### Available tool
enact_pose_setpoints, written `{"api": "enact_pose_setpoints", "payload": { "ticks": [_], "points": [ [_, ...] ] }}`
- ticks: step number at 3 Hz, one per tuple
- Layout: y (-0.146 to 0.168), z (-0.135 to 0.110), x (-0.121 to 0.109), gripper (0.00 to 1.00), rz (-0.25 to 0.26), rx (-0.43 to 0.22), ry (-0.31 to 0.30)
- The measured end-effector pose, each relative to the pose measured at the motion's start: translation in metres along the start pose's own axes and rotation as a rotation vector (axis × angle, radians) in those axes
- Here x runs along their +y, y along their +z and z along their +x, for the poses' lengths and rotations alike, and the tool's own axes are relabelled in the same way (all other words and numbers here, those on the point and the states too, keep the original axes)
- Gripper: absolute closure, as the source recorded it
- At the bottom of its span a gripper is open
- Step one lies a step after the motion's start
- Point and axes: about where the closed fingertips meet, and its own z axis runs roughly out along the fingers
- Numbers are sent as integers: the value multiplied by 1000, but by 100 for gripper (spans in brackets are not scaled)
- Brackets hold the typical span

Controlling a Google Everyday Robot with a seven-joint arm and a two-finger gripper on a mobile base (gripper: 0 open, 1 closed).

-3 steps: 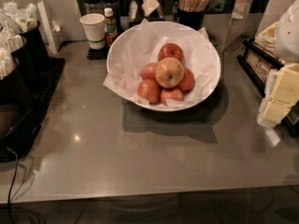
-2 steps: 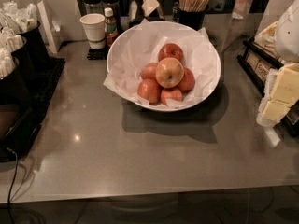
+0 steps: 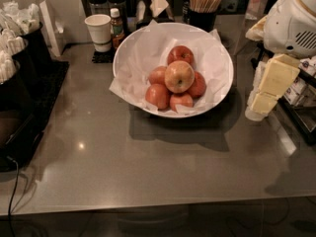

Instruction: Pick apple from white bowl

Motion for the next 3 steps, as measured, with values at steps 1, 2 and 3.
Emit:
{"api": "enact_pose_setpoints", "payload": {
  "ticks": [1,2,3],
  "points": [
    [-2,-4,4,0,24,-40,9],
    [4,-40,-11,0,54,-210,-2],
    [8,-93,-32,0,29,-379,-45]
  ]
}}
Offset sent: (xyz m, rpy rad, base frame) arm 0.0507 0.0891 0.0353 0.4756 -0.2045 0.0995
